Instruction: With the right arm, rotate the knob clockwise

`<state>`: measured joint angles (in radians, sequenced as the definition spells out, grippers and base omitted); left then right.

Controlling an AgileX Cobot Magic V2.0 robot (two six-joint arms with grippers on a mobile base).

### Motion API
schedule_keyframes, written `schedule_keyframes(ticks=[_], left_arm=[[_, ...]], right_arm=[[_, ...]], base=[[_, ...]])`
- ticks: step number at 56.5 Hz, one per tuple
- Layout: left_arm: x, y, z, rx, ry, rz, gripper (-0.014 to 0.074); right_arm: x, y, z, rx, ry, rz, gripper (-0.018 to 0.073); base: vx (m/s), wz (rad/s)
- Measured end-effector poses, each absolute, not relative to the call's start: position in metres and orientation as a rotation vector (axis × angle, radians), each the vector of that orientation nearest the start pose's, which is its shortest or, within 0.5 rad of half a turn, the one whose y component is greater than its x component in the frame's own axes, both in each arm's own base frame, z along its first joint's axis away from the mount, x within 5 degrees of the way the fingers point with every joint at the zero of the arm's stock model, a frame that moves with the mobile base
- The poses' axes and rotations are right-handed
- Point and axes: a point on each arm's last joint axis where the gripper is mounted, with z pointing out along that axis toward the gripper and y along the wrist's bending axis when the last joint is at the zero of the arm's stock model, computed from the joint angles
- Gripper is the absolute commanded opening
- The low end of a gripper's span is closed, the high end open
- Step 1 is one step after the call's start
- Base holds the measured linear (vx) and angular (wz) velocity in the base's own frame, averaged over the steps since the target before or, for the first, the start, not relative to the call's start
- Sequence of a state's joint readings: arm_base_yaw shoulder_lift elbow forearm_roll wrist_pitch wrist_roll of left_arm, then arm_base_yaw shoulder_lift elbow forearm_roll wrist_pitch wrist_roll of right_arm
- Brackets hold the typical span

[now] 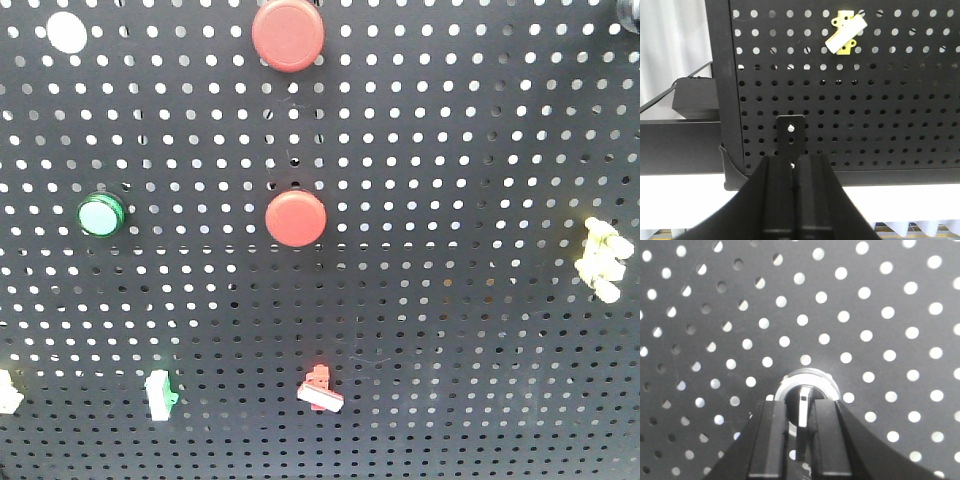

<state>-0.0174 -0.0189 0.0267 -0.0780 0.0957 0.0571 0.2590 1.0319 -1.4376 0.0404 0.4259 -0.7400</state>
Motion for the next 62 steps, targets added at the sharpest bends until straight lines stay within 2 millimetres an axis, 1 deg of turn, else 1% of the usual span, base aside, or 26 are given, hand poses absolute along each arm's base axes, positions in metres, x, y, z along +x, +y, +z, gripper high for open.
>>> schedule_keyframes(ticks=[14, 21, 28, 36, 44, 49, 54, 62], left_arm=[[0.0561, -0.0017, 0.1965, 0.003, 1.587, -0.036, -0.0006], [0.0561, -0.0017, 0.1965, 0.003, 1.587, -0.036, -0.0006], [0.0561, -0.0017, 0.1965, 0.003, 1.587, -0.036, -0.0006], [0.0561, -0.0017, 0.1965, 0.003, 1.587, -0.036, -0.0006], [0.0561, -0.0017, 0.1965, 0.003, 1.587, -0.036, -0.0006], [0.0561, -0.0017, 0.1965, 0.003, 1.587, -0.036, -0.0006], [0.0561, -0.0017, 0.1965, 0.003, 1.587, -0.036, -0.0006], [0.0561, -0.0017, 0.1965, 0.003, 1.587, -0.036, -0.0006]], right_arm=[[0.1863, 0.0505, 0.5279, -0.718, 1.339, -0.355, 0.0218], [0.1885, 0.0510, 0.5274, -0.716, 1.342, -0.353, 0.0140], [0.1901, 0.0513, 0.5279, -0.679, 1.360, -0.311, -0.0008], [0.1919, 0.0516, 0.5272, -0.594, 1.398, -0.215, -0.0009], [0.1915, 0.0514, 0.5279, -0.454, 1.452, -0.058, -0.0009], [0.1913, 0.0514, 0.5280, -0.333, 1.486, 0.075, -0.0009], [0.1910, 0.0520, 0.5281, -0.191, 1.517, 0.237, -0.0009], [0.1900, 0.0549, 0.5285, 0.052, 1.545, 0.542, -0.0009]], base=[[0.00, 0.00], [0.00, 0.00], [0.00, 0.00], [0.00, 0.00], [0.00, 0.00], [0.00, 0.00], [0.00, 0.00], [0.00, 0.00]])
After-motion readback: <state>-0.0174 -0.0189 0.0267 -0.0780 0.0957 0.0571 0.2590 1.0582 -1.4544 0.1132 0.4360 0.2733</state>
